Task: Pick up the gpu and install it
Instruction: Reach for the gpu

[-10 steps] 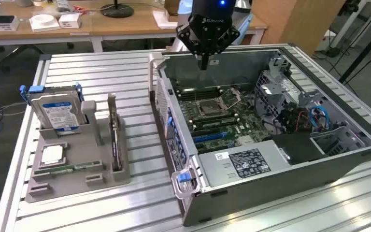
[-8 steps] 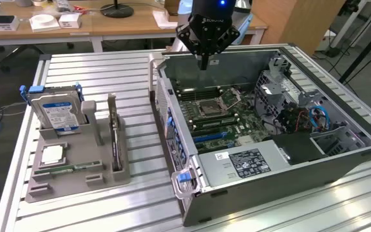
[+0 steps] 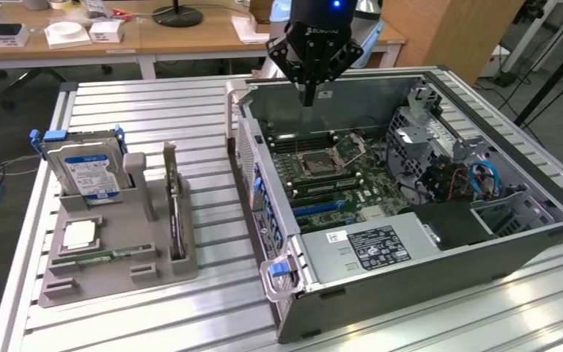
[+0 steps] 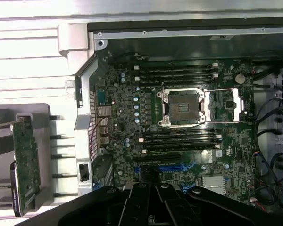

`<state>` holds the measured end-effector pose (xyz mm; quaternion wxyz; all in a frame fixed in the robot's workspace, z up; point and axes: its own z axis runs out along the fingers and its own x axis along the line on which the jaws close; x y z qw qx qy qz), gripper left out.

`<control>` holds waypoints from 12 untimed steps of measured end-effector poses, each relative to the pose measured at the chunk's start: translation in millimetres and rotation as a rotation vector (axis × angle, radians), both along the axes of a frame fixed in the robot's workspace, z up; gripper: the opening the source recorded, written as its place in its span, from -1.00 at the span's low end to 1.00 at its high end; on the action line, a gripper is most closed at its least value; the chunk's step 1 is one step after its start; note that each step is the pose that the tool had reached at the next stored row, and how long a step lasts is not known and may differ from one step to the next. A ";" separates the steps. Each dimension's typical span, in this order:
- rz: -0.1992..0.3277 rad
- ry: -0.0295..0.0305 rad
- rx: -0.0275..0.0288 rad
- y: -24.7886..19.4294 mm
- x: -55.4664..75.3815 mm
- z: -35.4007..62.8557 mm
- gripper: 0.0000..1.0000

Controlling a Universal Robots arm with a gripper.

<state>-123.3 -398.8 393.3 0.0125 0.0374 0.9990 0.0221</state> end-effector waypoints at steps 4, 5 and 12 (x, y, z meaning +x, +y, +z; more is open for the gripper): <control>0.000 0.0000 -0.0001 0.0 -1.1 0.0 -0.79; 0.000 0.0000 0.0000 0.0 -1.6 0.0 -0.79; 0.000 0.0000 0.0000 0.0 -9.5 0.0 -0.79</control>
